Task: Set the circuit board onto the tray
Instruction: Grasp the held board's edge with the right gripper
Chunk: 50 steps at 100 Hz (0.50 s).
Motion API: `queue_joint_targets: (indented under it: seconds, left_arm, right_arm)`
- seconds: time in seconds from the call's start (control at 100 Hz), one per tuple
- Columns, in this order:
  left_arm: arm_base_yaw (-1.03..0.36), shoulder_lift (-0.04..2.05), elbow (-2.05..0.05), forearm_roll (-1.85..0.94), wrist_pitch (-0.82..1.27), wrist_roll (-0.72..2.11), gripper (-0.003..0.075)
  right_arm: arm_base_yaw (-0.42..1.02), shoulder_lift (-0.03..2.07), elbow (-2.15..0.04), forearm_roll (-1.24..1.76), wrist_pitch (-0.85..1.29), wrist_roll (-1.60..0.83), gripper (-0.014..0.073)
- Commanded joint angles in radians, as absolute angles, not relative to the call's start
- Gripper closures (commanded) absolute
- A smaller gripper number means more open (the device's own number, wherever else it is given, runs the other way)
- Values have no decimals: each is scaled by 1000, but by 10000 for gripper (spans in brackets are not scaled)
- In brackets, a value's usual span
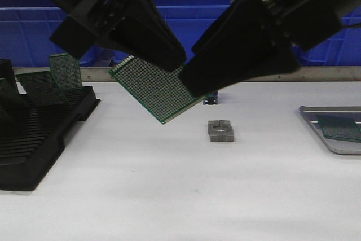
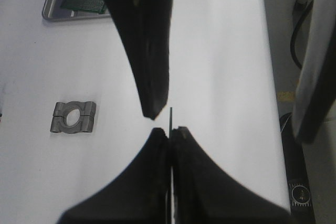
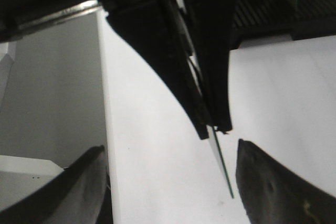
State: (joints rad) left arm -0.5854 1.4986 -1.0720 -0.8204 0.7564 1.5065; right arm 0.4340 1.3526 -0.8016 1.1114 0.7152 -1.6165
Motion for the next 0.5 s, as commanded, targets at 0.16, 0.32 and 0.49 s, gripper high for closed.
queue_joint_targets:
  seconds: [0.16,0.32,0.49]
  left_arm:
    - [-594,1457,-1103,-887,746,1504,741]
    - [-594,1457,-1103,-887,746,1504,741]
    - [-594,1457,-1103,-887,748,1504,740]
  right_arm:
    - [447,1416,-833,1159,631,-1632,57]
    - [447,1419,-833,1159,610,-1662,197]
    - [447,1419,-833,1161,616,-1662,514]
